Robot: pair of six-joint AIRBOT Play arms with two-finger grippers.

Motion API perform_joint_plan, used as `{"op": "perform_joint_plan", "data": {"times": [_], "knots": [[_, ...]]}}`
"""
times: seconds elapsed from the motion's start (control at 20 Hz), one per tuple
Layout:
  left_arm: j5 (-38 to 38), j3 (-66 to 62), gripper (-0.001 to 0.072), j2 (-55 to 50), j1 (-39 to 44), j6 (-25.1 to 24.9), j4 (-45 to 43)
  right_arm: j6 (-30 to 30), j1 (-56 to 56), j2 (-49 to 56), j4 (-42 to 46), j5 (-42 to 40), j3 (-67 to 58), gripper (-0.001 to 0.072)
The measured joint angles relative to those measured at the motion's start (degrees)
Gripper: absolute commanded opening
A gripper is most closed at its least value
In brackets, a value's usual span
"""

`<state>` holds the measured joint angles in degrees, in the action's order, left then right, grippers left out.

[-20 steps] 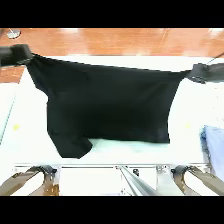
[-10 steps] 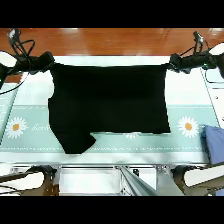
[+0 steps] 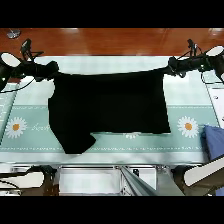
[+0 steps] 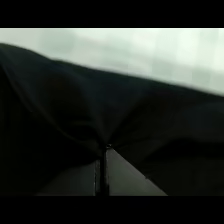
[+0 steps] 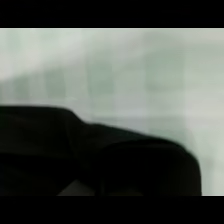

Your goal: Fold the shirts.

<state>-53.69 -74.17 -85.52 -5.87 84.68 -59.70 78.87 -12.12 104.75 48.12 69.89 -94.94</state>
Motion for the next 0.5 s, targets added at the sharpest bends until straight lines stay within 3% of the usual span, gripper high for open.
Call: {"op": "perform_joint_plan", "data": {"times": [0.3, 0.35, 0.4, 0.45, 0.5], "knots": [[-13.4, 2.8, 0.0039, -1.7, -0.8, -4.7, -4.0, -0.7, 1.8, 0.0, 9.8, 10.6, 2.6, 0.0033], [-14.7, 3.1, 0.0185, -2.2, -0.8, -4.8, -4.3, 0.1, 2.1, 0.1, 11.4, 10.9, 3.1, 0.0232], [-15.8, 3.4, 0.0606, -2.7, -0.9, -4.7, -4.6, 0.8, 2.5, 0.1, 12.7, 10.9, 3.5, 0.0587], [-17.1, 3.6, 0.0700, -3.1, -0.9, -4.6, -4.9, 1.8, 2.7, 0.1, 13.6, 11.1, 3.7, 0.0626], [-18.4, 3.7, 0.0700, -3.3, -0.9, -4.1, -5.1, 2.3, 2.8, 0.0, 14.0, 11.7, 3.8, 0.0626]]}}
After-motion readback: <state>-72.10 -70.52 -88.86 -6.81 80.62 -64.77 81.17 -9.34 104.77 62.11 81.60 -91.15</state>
